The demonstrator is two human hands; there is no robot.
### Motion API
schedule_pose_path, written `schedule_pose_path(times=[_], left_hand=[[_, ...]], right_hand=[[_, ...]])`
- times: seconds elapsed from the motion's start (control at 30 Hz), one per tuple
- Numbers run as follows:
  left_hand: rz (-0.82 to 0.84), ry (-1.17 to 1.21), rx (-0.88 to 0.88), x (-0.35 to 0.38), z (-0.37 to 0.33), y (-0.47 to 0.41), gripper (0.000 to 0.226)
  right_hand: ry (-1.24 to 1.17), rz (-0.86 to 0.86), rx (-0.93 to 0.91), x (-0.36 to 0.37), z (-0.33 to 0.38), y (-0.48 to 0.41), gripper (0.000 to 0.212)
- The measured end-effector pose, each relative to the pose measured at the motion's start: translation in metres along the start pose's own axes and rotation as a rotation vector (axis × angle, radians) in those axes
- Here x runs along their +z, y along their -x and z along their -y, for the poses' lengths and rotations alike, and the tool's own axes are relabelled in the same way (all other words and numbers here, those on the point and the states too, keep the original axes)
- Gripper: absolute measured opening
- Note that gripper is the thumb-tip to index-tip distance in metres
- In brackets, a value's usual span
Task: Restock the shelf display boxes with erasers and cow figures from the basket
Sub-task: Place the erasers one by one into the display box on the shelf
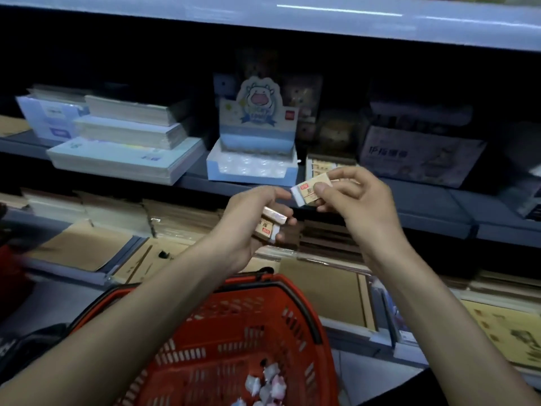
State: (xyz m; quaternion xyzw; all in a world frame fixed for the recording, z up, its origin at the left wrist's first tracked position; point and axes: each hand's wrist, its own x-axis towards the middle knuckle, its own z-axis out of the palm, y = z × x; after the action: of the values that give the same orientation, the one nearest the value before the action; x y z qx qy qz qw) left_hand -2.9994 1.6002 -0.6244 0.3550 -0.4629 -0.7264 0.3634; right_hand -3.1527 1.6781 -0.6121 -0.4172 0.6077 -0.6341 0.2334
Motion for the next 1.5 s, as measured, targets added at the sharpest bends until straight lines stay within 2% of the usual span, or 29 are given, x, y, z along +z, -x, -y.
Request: schedule_pose_path(times=[0.07, 0.13, 0.23, 0.3, 0.4, 0.5, 0.67, 0.8, 0.97, 1.1, 1.37, 1.43, 1.5], left_hand=[[-0.024, -0.232, 0.157, 0.013, -0.004, -0.010, 0.027], [-0.076, -0.553, 0.349, 0.021, -0.003, -0.022, 0.028], [-0.086, -1.031, 0.593, 0.028, 0.004, -0.038, 0.025], [-0.082, -1.229, 0.669, 0.033, 0.009, -0.046, 0.026], [-0.113, -1.400, 0.722, 0.038, 0.017, -0.056, 0.022], [-0.128, -1.445, 0.774, 0.039, 0.023, -0.061, 0.015], [-0.152, -1.438, 0.794, 0.039, 0.025, -0.065, 0.012], [-0.153, -1.435, 0.769, 0.039, 0.025, -0.068, 0.012], [-0.140, -1.461, 0.742, 0.039, 0.022, -0.070, 0.012], [-0.144, -1.473, 0.736, 0.041, 0.021, -0.069, 0.013], [-0.179, -1.459, 0.731, 0.042, 0.024, -0.066, 0.013], [-0.176, -1.463, 0.723, 0.043, 0.023, -0.065, 0.013], [-0.163, -1.465, 0.707, 0.043, 0.021, -0.065, 0.013]], right_hand=[[0.060, -0.116, -0.050, -0.017, 0.005, -0.015, 0.020], [0.253, -0.229, -0.112, -0.033, 0.003, -0.033, 0.020], [0.504, -0.292, -0.100, -0.050, -0.008, -0.055, 0.013], [0.591, -0.268, -0.057, -0.053, -0.016, -0.064, 0.013], [0.734, -0.260, -0.028, -0.050, -0.022, -0.071, 0.020], [0.793, -0.247, 0.025, -0.048, -0.021, -0.071, 0.018], [0.906, -0.277, 0.038, -0.043, -0.024, -0.068, 0.027], [0.988, -0.306, 0.008, -0.039, -0.028, -0.064, 0.029], [0.963, -0.372, -0.052, -0.041, -0.027, -0.058, 0.035], [1.105, -0.301, -0.119, -0.041, -0.026, -0.052, 0.026], [1.255, -0.151, -0.344, -0.050, -0.045, -0.038, 0.035], [1.245, -0.117, -0.353, -0.053, -0.048, -0.037, 0.033], [1.128, -0.113, -0.321, -0.056, -0.047, -0.040, 0.027]])
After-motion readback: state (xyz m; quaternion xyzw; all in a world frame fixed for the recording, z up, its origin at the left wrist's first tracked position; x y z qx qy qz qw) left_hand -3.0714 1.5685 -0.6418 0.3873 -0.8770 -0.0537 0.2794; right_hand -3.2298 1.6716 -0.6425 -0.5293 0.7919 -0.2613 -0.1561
